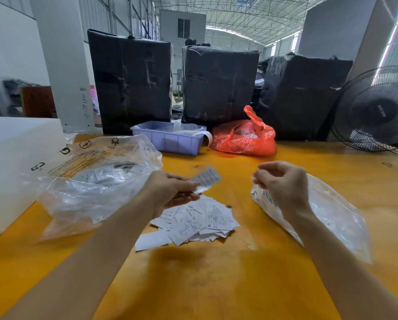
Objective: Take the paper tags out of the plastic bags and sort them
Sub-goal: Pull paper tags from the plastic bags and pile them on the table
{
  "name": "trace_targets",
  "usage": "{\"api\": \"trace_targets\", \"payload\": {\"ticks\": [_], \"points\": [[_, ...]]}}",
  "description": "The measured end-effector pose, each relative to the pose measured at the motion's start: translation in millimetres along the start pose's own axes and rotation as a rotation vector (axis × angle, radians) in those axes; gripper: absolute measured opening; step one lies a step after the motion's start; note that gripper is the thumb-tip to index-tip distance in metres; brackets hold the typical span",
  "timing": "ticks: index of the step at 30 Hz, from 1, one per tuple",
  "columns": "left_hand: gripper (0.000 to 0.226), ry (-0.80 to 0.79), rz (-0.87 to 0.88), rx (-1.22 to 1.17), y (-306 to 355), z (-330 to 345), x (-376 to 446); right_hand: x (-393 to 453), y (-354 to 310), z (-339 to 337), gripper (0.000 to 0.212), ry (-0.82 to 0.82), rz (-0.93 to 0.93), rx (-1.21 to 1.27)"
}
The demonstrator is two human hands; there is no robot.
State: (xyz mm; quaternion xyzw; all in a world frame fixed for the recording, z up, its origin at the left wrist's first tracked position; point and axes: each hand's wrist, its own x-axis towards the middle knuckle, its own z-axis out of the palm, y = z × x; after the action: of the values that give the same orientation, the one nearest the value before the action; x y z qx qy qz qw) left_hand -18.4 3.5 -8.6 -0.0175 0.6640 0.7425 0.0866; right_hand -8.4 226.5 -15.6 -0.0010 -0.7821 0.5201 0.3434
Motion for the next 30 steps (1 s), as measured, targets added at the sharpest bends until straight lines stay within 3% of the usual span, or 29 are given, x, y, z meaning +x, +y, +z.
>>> {"api": "trace_targets", "payload": {"ticks": [2,5,9,11,17,22,25,30], "points": [[0.017,0.156,0.059,-0.051,5.2,-17.7,4.8,14.1,15.9,-21.8,0.013,0.088,-0.136,-0.386],[0.016,0.464,0.180,-0.026,8.8,-51.5,14.9,26.4,41.1,-45.8,0.014,-0.055,-0.025,-0.758],[0.020,0.854,0.379,0.408,7.6,-91.8,23.0,23.7,57.8,-51.3,0.049,-0.228,0.234,-0.941],[0.020,0.966,0.415,0.640,7.4,-110.8,23.6,22.1,60.8,-51.2,0.041,-0.237,0.285,-0.939],[0.026,0.973,0.241,0.890,-3.3,-139.5,27.1,21.8,66.7,-48.6,0.008,-0.095,0.263,-0.794],[0.033,0.943,0.275,0.931,-0.5,-135.8,34.2,25.1,71.4,-48.1,0.010,0.015,0.225,-0.742],[0.038,0.955,0.351,0.887,1.2,-134.7,38.1,27.4,72.7,-47.0,0.007,0.097,0.183,-0.663],[0.040,1.036,0.643,0.824,5.6,-111.3,30.4,29.4,69.6,-47.7,0.017,0.205,0.126,-0.465]]}}
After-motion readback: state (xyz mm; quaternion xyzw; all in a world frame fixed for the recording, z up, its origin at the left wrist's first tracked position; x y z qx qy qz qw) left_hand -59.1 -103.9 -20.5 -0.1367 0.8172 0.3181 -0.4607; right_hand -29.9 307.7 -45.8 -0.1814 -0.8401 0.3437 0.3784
